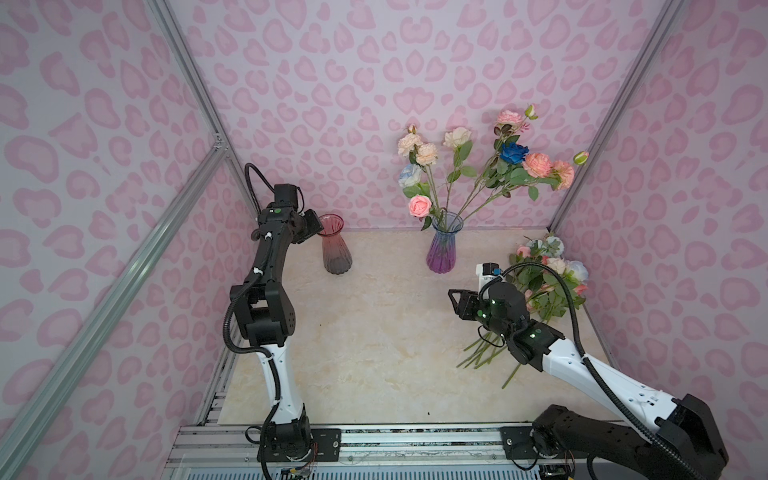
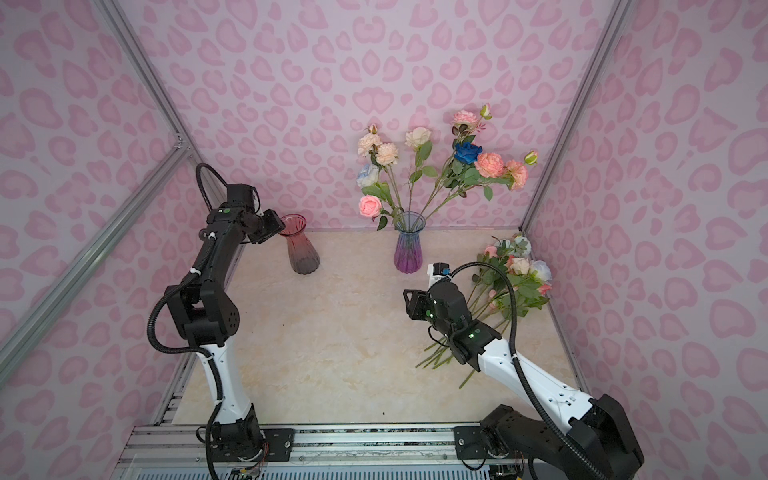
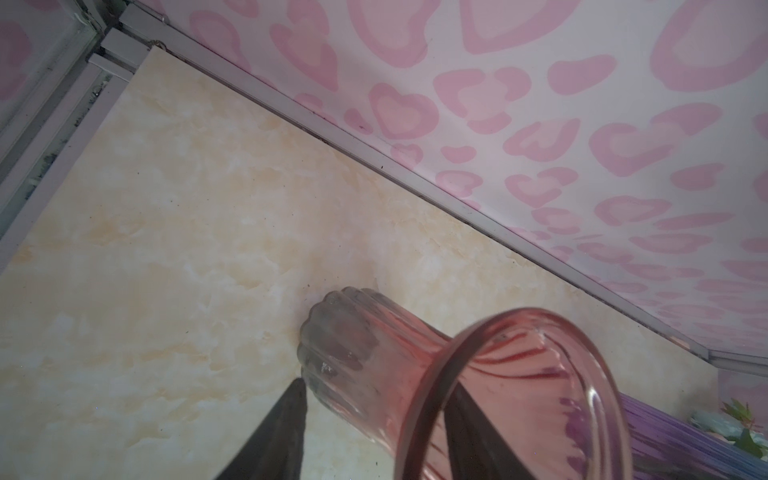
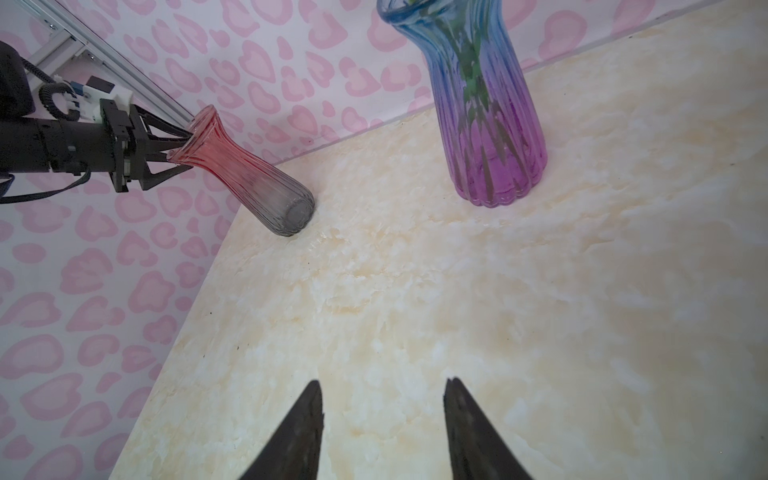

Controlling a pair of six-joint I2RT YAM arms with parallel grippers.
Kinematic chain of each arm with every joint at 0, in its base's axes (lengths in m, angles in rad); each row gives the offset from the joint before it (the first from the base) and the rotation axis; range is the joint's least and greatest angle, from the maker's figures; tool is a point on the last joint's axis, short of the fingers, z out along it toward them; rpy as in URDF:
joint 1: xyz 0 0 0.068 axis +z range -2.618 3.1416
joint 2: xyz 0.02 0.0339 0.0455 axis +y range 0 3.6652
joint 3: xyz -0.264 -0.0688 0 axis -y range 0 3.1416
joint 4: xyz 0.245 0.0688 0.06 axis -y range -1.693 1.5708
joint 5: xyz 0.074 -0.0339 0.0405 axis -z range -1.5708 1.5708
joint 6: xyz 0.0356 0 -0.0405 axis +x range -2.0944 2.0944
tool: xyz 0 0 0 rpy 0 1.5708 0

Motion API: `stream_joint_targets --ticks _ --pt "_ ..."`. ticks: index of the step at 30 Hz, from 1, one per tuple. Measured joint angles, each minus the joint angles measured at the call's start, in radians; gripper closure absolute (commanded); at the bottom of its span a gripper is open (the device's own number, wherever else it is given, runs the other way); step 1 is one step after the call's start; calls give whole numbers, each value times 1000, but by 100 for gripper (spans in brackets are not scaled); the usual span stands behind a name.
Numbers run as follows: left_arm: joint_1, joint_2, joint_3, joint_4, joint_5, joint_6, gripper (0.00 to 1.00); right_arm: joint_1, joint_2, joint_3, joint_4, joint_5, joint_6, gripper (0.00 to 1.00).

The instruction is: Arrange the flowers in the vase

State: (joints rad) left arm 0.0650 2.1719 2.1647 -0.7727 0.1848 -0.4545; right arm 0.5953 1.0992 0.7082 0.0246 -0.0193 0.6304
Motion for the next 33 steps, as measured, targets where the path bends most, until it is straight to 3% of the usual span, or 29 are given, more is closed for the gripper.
stream_joint_targets --ticks 8,15,33 --pt "-1 29 42 -18 14 2 50 -23 -111 -66 -53 87 -13 51" --pt "-2 61 65 -22 34 -14 62 -35 -203 -64 -101 150 -43 51" --pt "-7 45 64 -59 50 1 81 -48 -219 -70 -127 175 -57 51"
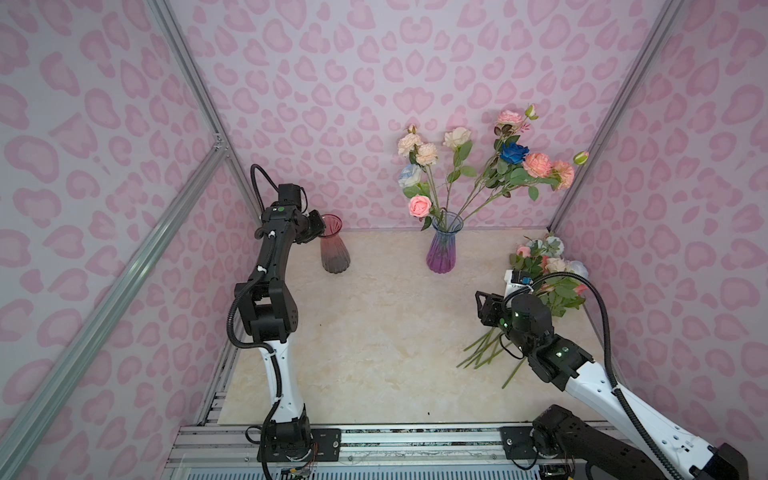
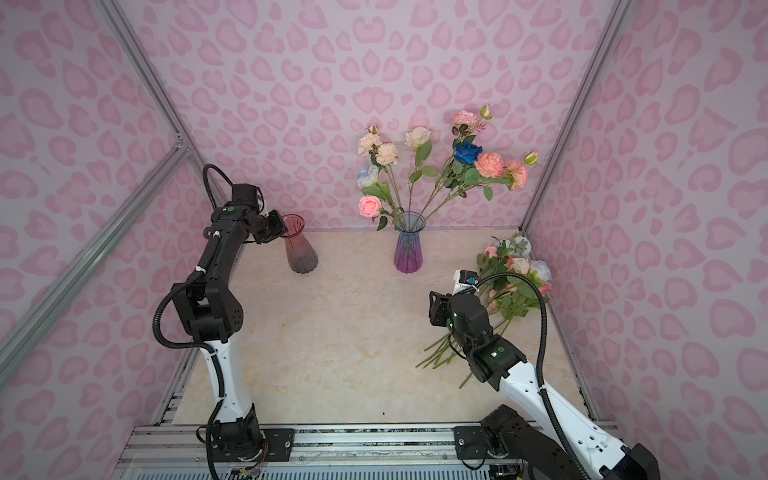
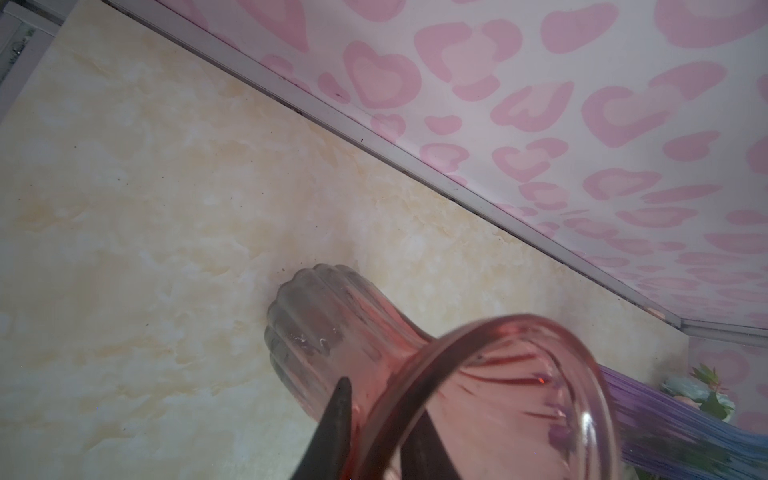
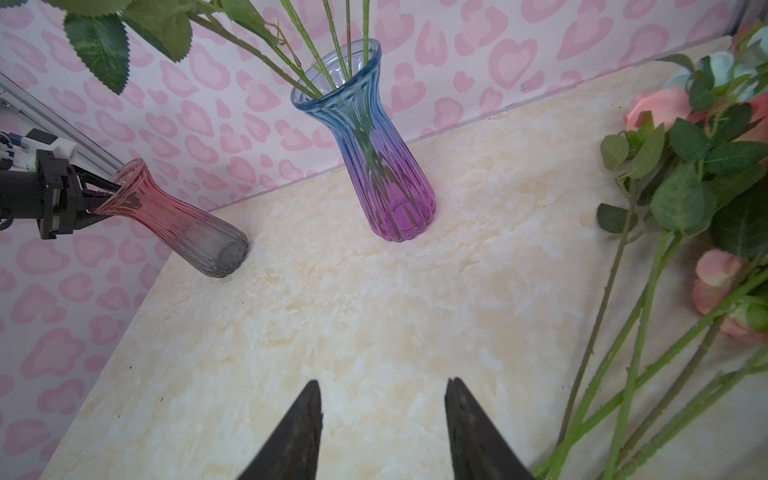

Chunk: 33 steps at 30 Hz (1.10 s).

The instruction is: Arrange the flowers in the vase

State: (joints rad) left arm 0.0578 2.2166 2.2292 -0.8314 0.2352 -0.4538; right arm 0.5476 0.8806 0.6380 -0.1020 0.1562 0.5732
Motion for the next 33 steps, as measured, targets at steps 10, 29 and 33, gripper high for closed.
stream_joint_targets --ticks 10,29,33 --pt "2 -75 -97 -9 9 50 96 -3 -37 -16 4 5 0 51" --pt "11 -274 -391 48 72 61 96 -1 -64 -36 26 31 -5 52" --pt "-4 -337 -482 79 69 53 96 -1 -55 -36 38 30 -8 51"
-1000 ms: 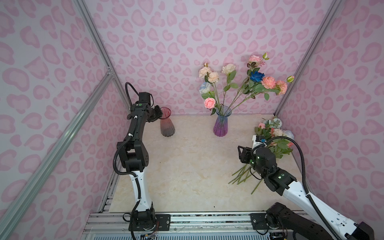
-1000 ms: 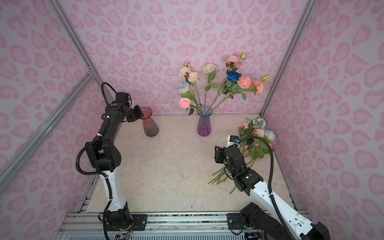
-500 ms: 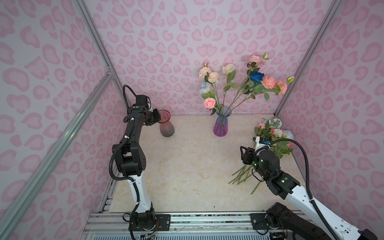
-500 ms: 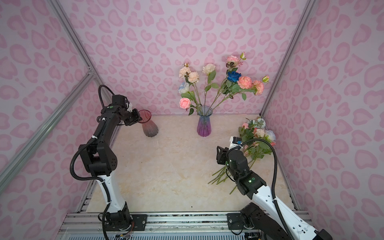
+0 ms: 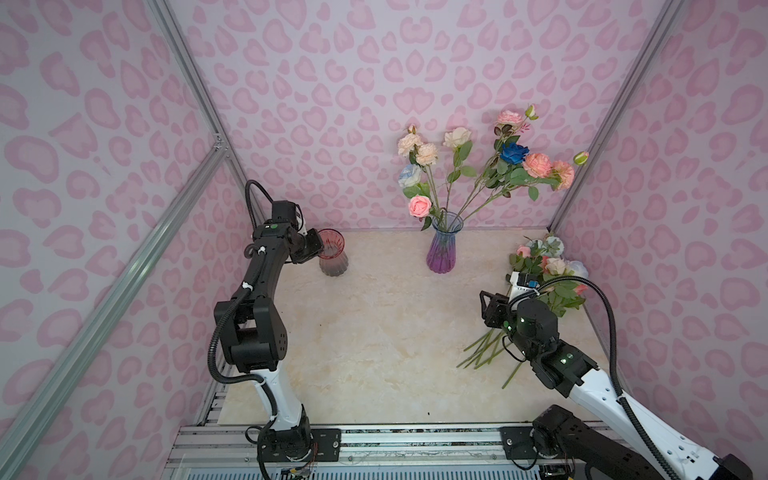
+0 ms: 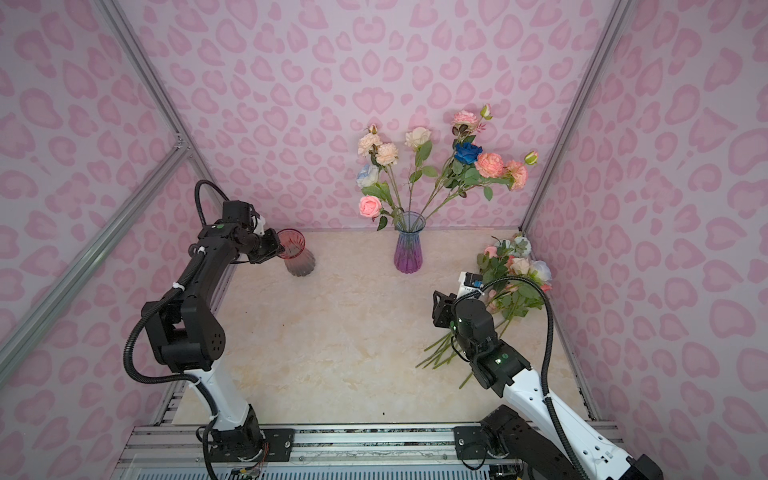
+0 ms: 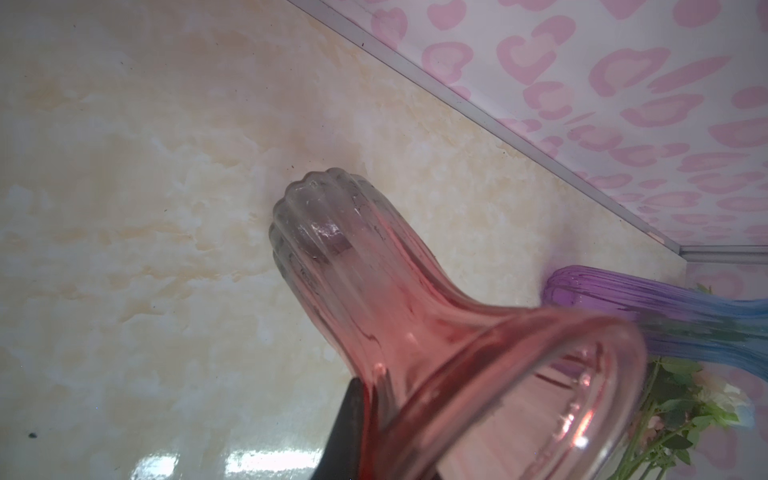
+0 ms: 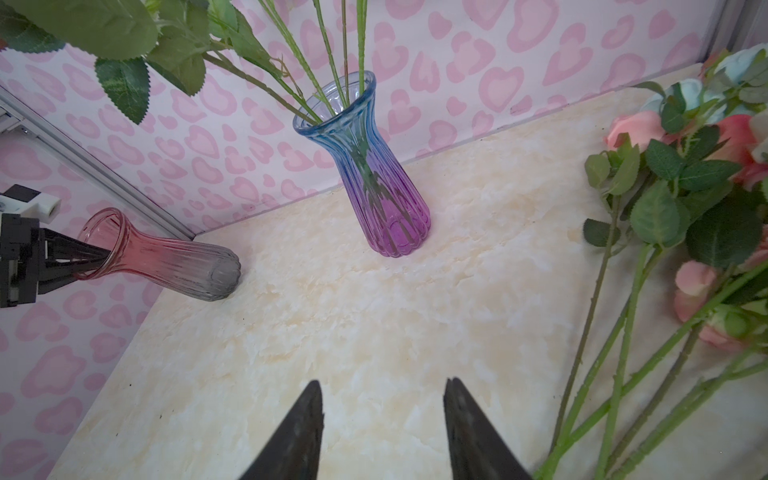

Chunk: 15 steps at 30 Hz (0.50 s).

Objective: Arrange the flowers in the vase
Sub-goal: 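Drag the red vase nearer the robot toward the table center with the left gripper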

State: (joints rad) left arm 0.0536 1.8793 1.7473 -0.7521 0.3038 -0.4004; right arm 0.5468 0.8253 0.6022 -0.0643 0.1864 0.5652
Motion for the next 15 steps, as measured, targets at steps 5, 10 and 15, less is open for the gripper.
stream_joint_targets --ticks 5,10,15 --pt "-9 -56 -85 37 3 -10 96 0 2 2 9 0 -5 51" --pt "-30 -95 -128 48 -7 -21 96 0 0 11 13 0 -13 51" --pt "-89 -173 -197 13 -11 -27 96 0 -5 27 13 2 -26 51"
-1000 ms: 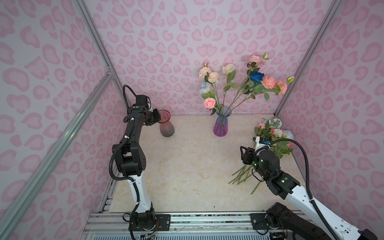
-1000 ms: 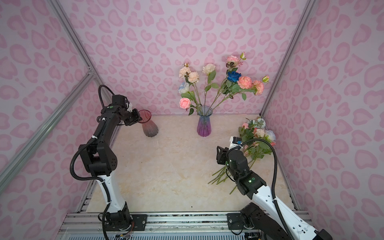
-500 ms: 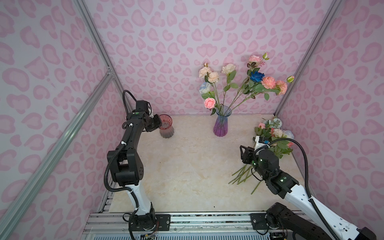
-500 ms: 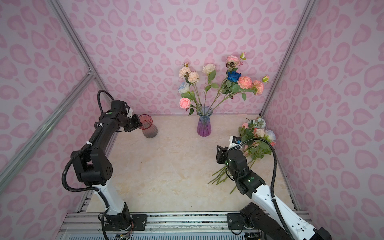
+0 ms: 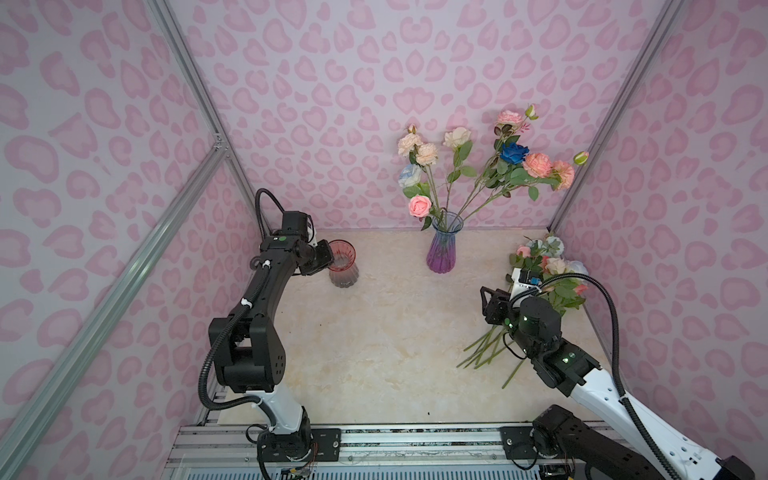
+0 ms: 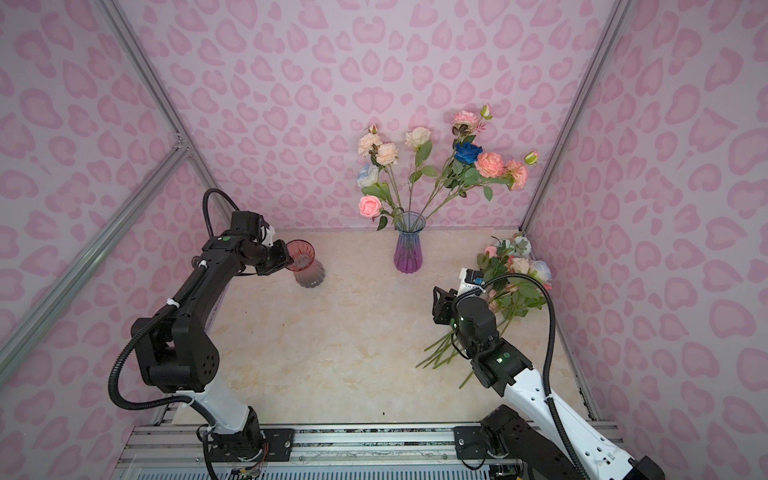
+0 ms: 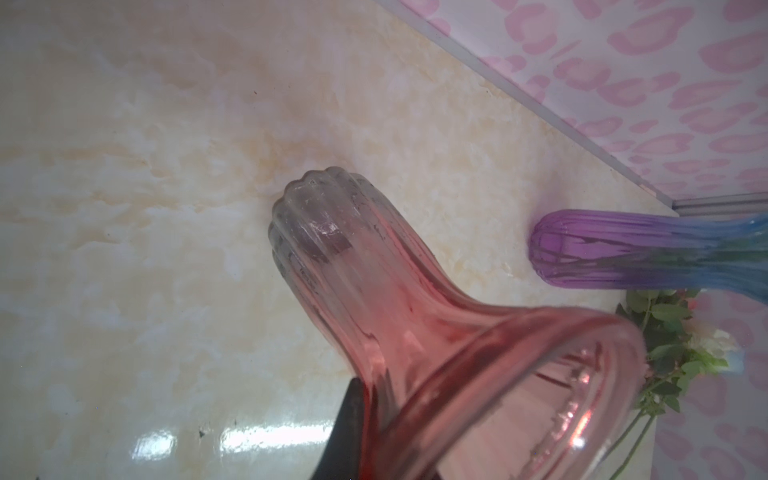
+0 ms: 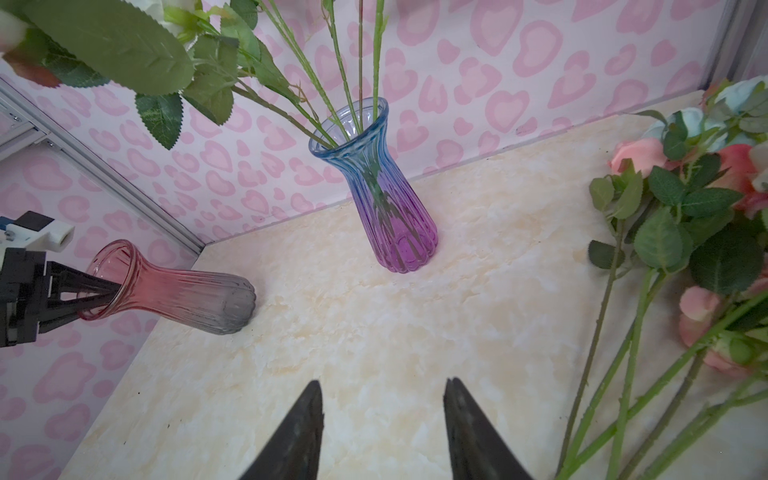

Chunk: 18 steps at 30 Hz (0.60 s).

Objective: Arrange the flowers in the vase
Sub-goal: 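Drag the red vase nearer the robot toward the table center with the left gripper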

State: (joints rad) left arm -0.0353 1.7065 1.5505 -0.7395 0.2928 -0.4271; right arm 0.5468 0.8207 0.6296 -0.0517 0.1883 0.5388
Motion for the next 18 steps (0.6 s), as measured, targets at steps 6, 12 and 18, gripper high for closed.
stream_joint_targets --ticks 6,12,18 --pt "-97 -122 -123 -22 -5 -8 96 0 0 5 0 3 -8 51" --pt "-209 -241 -255 -4 11 -35 96 0 -23 34 -24 18 -27 52" --pt "-345 -294 -307 -18 61 -69 96 -24 -79 89 -106 72 -85 51"
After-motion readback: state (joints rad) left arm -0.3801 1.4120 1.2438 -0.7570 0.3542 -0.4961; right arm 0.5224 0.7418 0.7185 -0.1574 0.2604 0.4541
